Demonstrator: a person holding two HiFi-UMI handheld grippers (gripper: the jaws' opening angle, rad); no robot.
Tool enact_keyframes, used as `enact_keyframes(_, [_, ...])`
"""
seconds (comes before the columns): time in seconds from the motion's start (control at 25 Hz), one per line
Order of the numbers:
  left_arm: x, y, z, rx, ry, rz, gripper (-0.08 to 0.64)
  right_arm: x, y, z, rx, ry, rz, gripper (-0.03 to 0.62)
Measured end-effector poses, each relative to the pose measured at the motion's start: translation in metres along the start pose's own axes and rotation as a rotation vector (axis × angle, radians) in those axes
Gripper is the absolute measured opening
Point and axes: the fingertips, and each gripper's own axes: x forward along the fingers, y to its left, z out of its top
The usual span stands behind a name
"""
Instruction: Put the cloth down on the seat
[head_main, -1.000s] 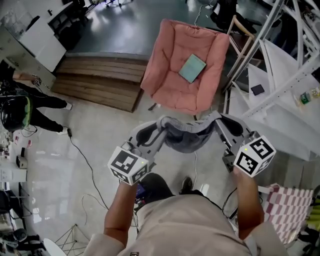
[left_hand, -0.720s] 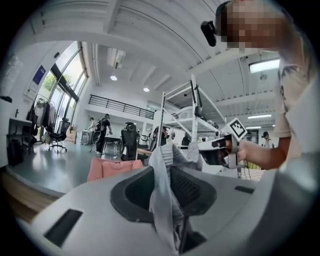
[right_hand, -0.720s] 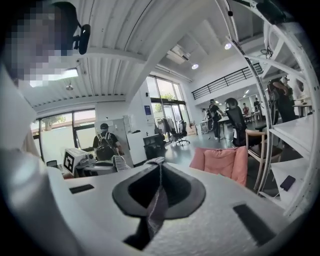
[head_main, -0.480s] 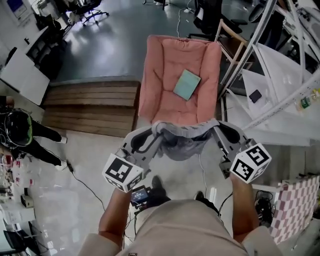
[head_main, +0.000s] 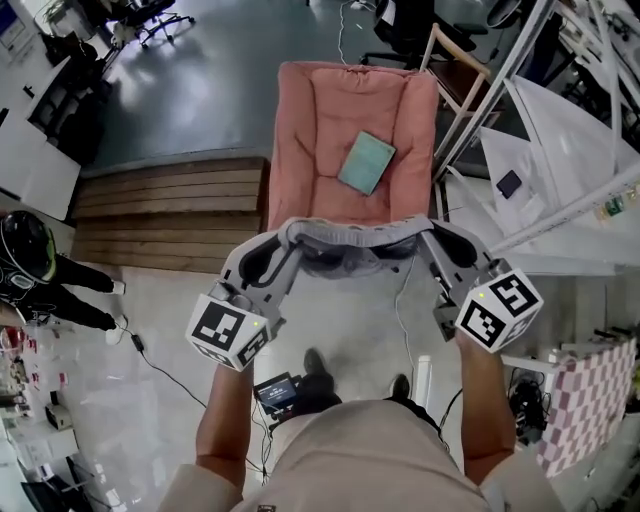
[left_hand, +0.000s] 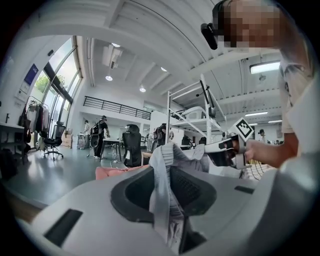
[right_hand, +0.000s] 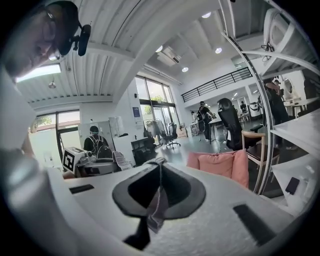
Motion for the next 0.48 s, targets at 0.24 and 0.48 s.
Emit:
enact_keyframes(0.24, [0.006, 0.027, 0.012, 0.029, -0.02, -0.006, 0.097, 0.017, -0.001, 0.015, -0.027, -0.018, -0.035, 0.005])
enact_keyframes(0.48, [0.015, 0.046, 0.016, 0.052, -0.057, -0.051, 0.097, 0.035, -0.005, 0.026, -0.051, -0.042, -0.088, 0.005])
